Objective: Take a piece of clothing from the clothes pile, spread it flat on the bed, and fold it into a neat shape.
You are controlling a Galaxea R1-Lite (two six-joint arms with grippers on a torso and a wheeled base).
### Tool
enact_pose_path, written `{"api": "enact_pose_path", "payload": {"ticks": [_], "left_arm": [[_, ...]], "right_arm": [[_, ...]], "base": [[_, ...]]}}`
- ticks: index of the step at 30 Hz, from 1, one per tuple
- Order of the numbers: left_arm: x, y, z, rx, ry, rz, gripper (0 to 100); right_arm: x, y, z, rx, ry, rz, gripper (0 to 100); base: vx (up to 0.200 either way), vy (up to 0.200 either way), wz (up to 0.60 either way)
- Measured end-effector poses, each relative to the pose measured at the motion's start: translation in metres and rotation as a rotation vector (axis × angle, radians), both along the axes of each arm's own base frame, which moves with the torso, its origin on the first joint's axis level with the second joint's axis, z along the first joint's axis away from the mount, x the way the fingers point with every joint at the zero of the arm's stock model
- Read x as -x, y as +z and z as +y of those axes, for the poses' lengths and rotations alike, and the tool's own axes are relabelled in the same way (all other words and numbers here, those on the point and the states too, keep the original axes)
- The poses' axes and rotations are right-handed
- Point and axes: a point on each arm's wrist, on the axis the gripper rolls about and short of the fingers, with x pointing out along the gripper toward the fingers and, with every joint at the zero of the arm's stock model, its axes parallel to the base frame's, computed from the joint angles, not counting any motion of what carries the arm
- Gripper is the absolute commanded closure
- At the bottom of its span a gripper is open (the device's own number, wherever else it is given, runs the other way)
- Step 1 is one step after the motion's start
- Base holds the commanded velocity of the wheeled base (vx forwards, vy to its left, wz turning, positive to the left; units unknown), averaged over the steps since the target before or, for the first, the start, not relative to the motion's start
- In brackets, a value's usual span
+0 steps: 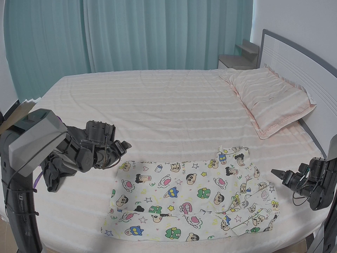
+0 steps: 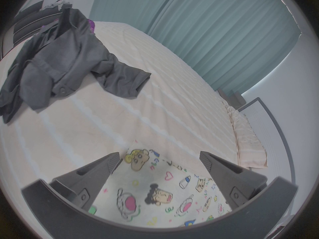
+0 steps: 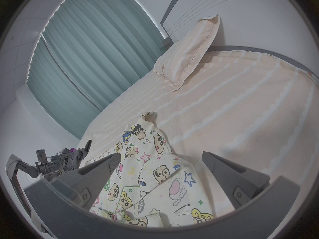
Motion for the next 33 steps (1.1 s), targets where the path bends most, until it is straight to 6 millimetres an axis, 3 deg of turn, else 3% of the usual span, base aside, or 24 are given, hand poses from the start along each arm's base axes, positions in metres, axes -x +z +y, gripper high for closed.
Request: {"api": "enact_pose_path", "payload": {"ticks": [5,13,25,33], "left_arm": [[-0.025,-0.022,0.003,-0.031,-0.003,0.009,0],[-0.037,-0.049,0.006,-0.043,0.000,0.042,0],[-0.042,-0.062,0.002,-0.007,-0.050,0.058,0],[-0.042,-0.065,-0.004,0.010,-0.083,0.065,0]], "right_arm": [[-0.004,-0.001,0.018,0.034,-0.028,0.015,0],[-0.005,-0.001,0.033,0.041,-0.029,0.025,0],[-0.008,-0.001,0.034,0.035,-0.024,0.016,0],[-0.025,0.004,0.037,0.008,-0.026,-0.045,0]], "base": [[0.000,0.000,0.00],[0.000,0.000,0.00],[0.000,0.000,0.00],[0.000,0.000,0.00]]}}
